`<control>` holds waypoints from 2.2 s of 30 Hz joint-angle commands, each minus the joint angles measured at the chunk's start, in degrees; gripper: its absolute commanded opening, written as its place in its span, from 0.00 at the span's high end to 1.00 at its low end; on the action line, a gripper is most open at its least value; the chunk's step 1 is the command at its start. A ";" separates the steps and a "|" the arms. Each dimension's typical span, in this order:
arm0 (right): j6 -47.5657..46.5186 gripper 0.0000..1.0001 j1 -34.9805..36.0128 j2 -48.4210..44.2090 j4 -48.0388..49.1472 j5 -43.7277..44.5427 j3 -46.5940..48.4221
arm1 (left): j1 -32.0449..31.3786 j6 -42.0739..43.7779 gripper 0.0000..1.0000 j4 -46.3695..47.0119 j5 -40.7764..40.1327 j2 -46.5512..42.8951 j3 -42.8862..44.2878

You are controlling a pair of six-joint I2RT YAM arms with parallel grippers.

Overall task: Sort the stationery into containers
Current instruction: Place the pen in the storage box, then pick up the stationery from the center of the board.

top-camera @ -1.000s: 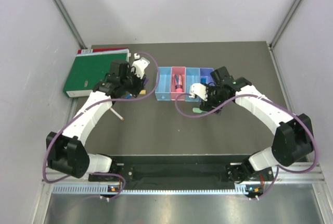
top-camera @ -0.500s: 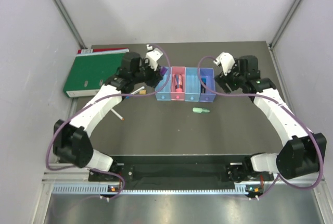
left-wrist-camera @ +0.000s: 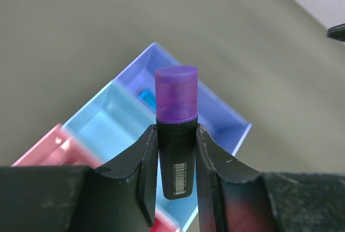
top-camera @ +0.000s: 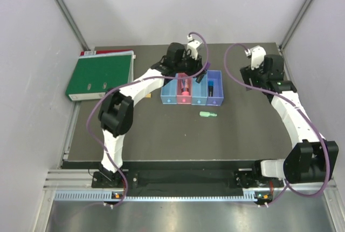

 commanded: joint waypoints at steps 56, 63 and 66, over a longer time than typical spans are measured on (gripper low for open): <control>-11.11 0.21 5.34 -5.09 -11.19 -15.17 0.43 | 6.83 52.31 0.34 -20.76 -0.50 -22.97 -18.55; -10.67 0.21 9.30 -4.56 -12.68 -13.68 2.63 | 16.68 82.62 0.33 -42.28 7.15 -23.08 -21.57; -11.28 0.21 10.71 -4.91 -13.73 -12.62 3.24 | 18.00 94.07 0.33 -50.55 5.75 -19.04 -19.99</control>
